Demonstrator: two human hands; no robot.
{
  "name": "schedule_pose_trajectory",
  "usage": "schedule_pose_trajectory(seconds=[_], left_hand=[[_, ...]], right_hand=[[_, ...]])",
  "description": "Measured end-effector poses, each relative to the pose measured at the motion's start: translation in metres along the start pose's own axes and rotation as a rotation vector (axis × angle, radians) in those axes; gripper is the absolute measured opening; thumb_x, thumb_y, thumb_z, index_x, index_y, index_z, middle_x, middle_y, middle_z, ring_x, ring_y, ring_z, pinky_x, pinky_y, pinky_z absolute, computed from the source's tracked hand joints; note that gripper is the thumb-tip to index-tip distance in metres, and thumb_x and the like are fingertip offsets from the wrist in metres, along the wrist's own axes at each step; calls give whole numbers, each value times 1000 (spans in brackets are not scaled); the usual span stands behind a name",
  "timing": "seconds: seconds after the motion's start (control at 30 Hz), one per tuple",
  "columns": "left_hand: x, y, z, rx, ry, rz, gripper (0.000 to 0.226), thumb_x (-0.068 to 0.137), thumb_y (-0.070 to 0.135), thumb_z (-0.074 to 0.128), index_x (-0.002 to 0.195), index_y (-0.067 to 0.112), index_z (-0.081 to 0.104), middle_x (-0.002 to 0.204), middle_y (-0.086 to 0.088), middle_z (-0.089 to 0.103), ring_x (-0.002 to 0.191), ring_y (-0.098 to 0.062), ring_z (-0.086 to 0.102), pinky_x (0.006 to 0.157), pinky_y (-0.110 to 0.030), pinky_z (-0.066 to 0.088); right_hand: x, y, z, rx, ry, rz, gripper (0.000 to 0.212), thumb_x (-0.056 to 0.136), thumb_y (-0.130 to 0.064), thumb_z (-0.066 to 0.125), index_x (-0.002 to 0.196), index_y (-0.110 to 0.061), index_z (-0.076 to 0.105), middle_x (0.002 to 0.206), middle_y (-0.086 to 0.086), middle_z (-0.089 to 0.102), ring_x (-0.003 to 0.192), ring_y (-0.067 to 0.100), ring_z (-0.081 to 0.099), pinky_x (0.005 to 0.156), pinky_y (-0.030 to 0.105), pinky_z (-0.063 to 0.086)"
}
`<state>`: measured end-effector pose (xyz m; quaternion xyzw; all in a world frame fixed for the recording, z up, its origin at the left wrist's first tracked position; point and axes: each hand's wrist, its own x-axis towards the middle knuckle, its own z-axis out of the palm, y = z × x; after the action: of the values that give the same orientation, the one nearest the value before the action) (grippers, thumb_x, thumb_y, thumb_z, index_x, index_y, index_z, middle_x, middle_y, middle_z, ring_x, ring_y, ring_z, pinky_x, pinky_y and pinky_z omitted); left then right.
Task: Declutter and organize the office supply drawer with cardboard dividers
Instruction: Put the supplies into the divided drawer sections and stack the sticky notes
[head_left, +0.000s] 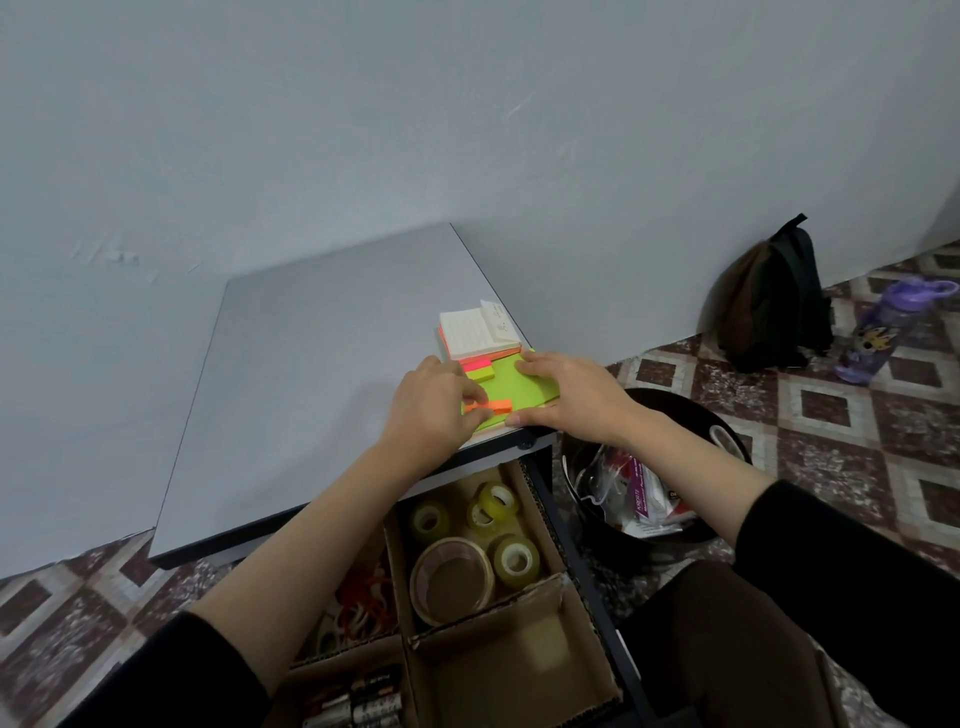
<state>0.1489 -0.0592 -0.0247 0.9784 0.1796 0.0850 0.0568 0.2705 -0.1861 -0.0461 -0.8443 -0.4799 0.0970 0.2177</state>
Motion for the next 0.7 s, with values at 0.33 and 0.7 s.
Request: schedule_pose_trajectory(seconds=[0.33,0.7], left_hand=[[17,4,-15,-159,-163,-56,15,79,20,72,90,10,72,95,-6,69,94,-21,60,80,-30,45],[16,7,-9,-163,-215,-125,26,85,20,66,110,10,67,113,-6,64,102,-21,56,84,-29,43]], right_hand=[[0,2,1,7,14,-1,82,75,-56,67,142,-19,38,152,-6,31,136,16,34,108,35,29],[1,4,3,36,33,-5,81,74,-54,69,141,-19,41,151,-6,33,134,16,36,107,34,31]])
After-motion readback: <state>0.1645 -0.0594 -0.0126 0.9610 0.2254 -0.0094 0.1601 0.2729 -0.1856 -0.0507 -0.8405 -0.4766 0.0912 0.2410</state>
